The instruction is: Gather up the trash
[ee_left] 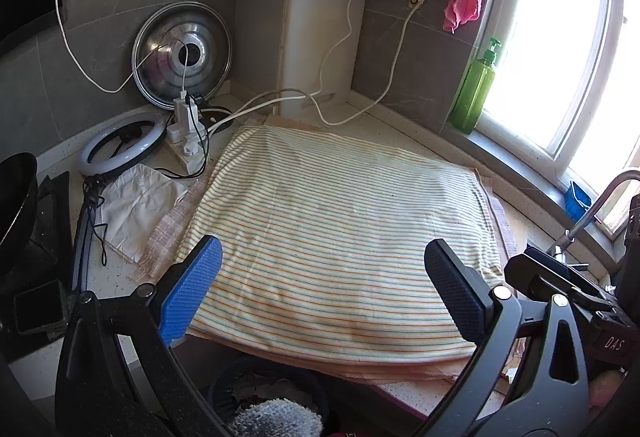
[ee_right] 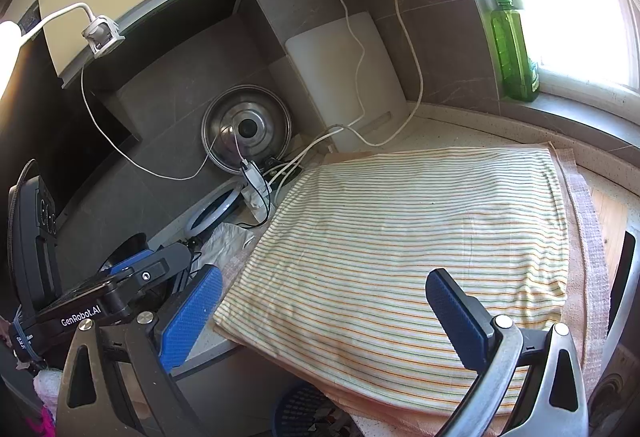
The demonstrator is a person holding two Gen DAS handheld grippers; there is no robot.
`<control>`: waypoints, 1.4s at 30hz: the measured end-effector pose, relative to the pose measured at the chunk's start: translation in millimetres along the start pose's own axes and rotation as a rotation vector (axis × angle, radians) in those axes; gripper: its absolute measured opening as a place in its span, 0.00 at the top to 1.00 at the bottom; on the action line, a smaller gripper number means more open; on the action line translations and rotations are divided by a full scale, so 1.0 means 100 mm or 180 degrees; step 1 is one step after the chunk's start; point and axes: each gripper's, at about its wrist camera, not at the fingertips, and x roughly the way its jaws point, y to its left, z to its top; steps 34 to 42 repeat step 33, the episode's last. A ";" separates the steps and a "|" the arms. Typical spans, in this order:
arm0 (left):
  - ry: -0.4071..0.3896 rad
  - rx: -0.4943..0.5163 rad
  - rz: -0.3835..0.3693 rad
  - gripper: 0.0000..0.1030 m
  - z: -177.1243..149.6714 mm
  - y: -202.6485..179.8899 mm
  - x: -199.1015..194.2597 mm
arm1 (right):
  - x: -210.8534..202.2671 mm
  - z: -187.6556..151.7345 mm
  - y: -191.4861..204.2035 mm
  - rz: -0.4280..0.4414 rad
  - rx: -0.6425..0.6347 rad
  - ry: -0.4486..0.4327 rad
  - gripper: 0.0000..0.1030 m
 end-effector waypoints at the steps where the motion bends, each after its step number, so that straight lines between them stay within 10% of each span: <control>1: 0.0000 0.0008 0.0007 0.00 0.00 -0.01 0.00 | 0.00 0.00 0.00 -0.0003 -0.0001 0.0003 0.00; 42: -0.0040 0.0027 0.0150 0.00 -0.02 -0.09 -0.02 | 0.10 -0.07 -0.05 0.0005 0.0157 0.0110 0.00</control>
